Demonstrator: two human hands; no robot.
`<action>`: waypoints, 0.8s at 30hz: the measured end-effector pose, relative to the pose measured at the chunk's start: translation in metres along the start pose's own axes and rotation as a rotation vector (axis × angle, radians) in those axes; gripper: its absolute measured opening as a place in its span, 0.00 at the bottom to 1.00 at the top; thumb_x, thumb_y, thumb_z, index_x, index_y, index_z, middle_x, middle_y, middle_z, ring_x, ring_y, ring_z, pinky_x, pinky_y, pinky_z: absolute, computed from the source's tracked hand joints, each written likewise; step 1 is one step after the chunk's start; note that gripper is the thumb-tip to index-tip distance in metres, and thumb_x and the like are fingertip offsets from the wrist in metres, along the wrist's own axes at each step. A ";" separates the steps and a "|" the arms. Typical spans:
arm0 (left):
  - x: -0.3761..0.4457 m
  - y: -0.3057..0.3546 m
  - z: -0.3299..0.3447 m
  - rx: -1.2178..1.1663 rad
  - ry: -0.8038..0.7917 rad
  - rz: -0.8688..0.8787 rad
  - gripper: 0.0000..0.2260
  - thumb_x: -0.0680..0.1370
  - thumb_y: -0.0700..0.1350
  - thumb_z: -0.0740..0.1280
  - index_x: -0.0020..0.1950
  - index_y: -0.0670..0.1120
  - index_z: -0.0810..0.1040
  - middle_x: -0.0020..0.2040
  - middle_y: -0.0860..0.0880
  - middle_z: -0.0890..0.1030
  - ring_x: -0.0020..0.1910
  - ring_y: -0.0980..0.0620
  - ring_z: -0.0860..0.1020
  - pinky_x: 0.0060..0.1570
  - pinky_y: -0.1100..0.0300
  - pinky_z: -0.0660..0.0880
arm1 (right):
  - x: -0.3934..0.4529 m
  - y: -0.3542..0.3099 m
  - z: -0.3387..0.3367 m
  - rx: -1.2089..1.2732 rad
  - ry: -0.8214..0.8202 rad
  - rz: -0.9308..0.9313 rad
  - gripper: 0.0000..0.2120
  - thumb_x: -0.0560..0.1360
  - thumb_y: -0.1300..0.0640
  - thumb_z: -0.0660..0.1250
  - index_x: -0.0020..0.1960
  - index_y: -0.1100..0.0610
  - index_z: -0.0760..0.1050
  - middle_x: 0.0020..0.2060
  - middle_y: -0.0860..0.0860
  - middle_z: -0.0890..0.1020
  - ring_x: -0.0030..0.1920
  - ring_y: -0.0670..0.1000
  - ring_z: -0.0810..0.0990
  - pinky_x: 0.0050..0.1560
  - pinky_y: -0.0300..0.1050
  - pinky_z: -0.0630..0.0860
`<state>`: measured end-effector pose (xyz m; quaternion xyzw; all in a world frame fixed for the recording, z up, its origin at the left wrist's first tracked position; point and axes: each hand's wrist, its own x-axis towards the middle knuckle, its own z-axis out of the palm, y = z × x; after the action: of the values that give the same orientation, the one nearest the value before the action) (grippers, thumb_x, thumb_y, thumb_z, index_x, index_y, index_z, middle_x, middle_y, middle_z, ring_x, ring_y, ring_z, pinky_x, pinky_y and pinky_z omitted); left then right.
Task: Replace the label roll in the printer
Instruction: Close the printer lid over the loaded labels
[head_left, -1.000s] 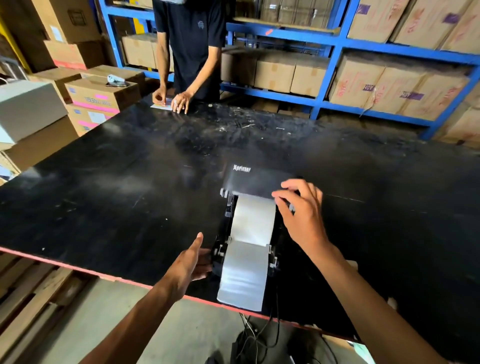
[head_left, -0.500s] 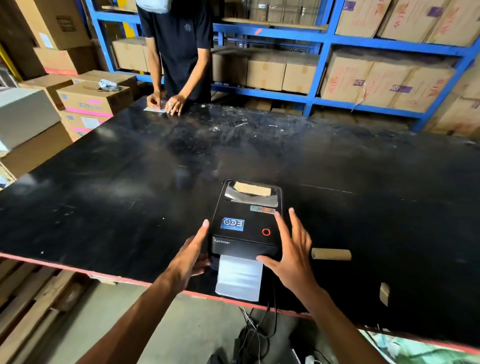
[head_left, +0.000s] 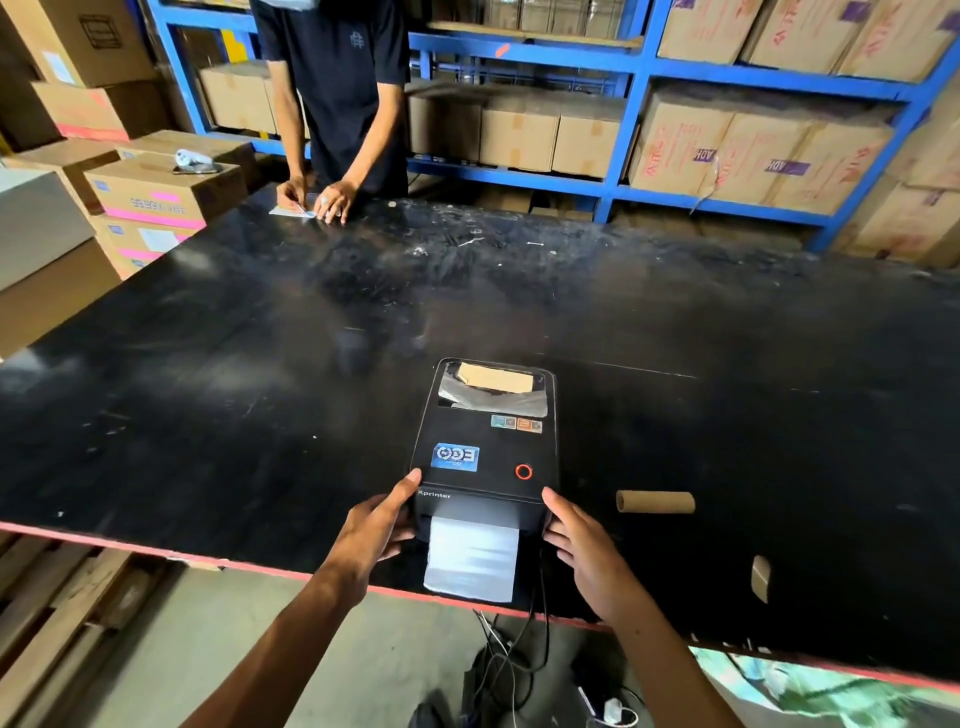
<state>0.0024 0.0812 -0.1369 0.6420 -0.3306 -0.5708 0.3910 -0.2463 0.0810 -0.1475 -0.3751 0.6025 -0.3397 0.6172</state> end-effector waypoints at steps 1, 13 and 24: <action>0.000 0.000 0.000 0.007 -0.008 0.007 0.31 0.63 0.70 0.68 0.48 0.44 0.83 0.41 0.50 0.88 0.45 0.50 0.85 0.43 0.57 0.74 | 0.000 0.000 0.002 0.027 0.021 -0.004 0.05 0.73 0.42 0.65 0.47 0.40 0.77 0.54 0.40 0.78 0.56 0.48 0.76 0.61 0.46 0.66; 0.004 -0.005 0.000 -0.019 0.010 0.064 0.33 0.58 0.71 0.68 0.44 0.44 0.84 0.41 0.49 0.87 0.45 0.51 0.84 0.44 0.58 0.75 | 0.005 0.009 0.007 0.107 0.068 -0.042 0.08 0.73 0.42 0.65 0.50 0.43 0.77 0.56 0.43 0.79 0.60 0.51 0.76 0.64 0.48 0.67; 0.010 -0.012 0.001 -0.036 0.031 0.059 0.30 0.60 0.70 0.68 0.46 0.46 0.83 0.42 0.50 0.87 0.49 0.49 0.83 0.47 0.56 0.75 | 0.010 0.014 0.009 0.114 0.090 -0.068 0.09 0.73 0.43 0.64 0.52 0.44 0.76 0.57 0.44 0.79 0.61 0.52 0.75 0.63 0.49 0.67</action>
<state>0.0027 0.0777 -0.1521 0.6336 -0.3329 -0.5548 0.4241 -0.2372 0.0799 -0.1650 -0.3437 0.5964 -0.4106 0.5980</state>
